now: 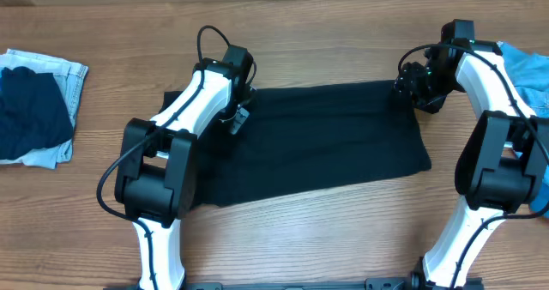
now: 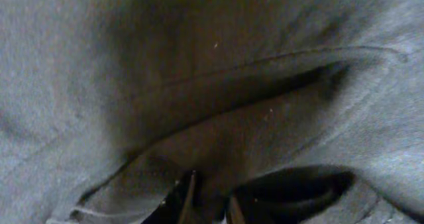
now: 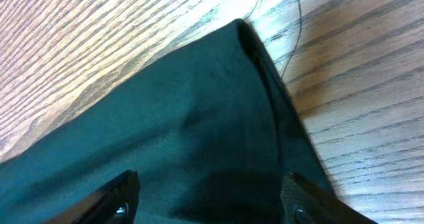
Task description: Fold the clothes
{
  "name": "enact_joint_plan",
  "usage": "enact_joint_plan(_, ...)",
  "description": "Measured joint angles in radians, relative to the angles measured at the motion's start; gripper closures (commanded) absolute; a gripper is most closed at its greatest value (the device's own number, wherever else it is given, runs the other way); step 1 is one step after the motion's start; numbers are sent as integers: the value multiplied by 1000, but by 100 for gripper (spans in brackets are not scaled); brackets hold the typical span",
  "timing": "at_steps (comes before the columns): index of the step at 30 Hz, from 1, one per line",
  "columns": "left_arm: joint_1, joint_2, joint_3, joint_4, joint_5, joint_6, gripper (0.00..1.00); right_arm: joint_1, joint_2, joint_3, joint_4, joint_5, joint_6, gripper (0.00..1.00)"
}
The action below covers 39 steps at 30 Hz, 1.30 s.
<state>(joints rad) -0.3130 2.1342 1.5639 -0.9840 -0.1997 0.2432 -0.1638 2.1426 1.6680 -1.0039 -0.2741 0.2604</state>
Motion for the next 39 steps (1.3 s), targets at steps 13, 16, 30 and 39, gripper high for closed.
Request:
enact_joint_plan(13,-13,4,267,-386,-12,-116,88,0,0,0,-2,0,1,27)
enact_joint_plan(16,-30,4,269,-437,24,-134,82,0,0,0,-2,0,0,27)
enact_joint_plan(30,-116,4,270,-539,275,-150,59,0,0,0,-2,0,0,27)
enact_joint_plan(39,-93,4,270,-571,229,-243,57,0,0,0,-2,0,0,27)
